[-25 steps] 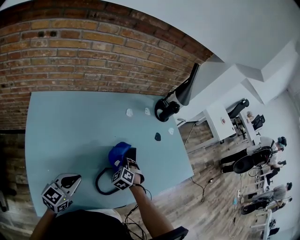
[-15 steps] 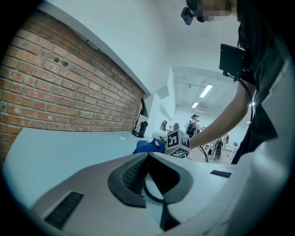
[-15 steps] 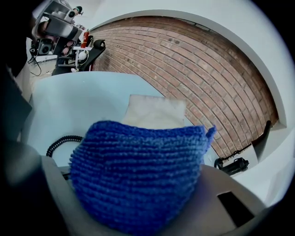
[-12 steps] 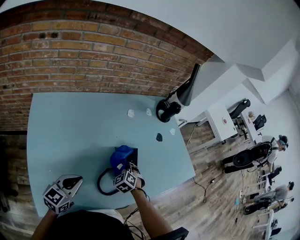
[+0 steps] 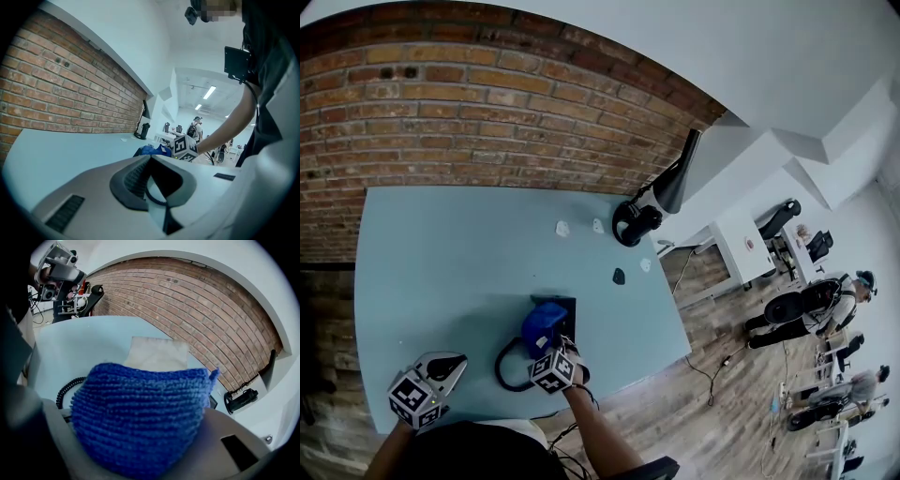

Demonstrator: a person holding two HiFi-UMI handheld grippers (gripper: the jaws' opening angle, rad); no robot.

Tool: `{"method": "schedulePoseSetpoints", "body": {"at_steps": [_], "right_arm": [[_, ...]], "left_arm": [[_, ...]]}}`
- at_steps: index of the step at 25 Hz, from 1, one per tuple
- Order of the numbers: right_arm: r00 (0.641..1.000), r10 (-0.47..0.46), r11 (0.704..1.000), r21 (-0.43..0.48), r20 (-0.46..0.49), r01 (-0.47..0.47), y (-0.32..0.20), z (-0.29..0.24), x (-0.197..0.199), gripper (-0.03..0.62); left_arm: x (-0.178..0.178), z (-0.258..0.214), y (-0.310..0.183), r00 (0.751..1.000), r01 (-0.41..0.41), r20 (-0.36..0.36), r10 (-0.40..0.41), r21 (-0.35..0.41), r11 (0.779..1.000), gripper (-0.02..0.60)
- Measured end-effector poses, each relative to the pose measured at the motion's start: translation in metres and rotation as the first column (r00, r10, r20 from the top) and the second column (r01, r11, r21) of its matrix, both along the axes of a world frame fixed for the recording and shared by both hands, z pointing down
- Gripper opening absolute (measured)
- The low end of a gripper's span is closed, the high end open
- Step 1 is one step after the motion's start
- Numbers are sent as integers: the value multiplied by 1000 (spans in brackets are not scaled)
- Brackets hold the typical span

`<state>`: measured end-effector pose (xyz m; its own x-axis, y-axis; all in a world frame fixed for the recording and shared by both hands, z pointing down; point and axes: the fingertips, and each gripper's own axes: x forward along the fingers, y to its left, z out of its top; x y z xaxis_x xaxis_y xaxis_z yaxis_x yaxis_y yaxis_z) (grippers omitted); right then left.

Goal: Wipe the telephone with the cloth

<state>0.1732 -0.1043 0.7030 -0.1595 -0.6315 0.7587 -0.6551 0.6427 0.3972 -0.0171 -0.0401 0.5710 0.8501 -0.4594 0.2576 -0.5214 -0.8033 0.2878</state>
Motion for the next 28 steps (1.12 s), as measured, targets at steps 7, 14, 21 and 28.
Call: {"method": "schedulePoseSetpoints", "body": {"at_steps": [7, 14, 21, 28], "right_arm": [[999, 24, 1000, -9, 28, -23, 10, 5, 0, 94], [998, 39, 999, -18, 46, -39, 26, 12, 0, 94], [996, 55, 998, -39, 67, -53, 38, 18, -1, 94], [957, 165, 944, -319, 240, -83, 70, 29, -4, 107]], "left_arm": [[-1, 3, 1, 1000, 0, 3, 0, -3, 1000, 26], [1, 3, 4, 1000, -5, 0, 5, -4, 1000, 26], [2, 5, 5, 1000, -7, 4, 7, -5, 1000, 26], [1, -1, 2, 1000, 8, -4, -8, 0, 1000, 26]]}}
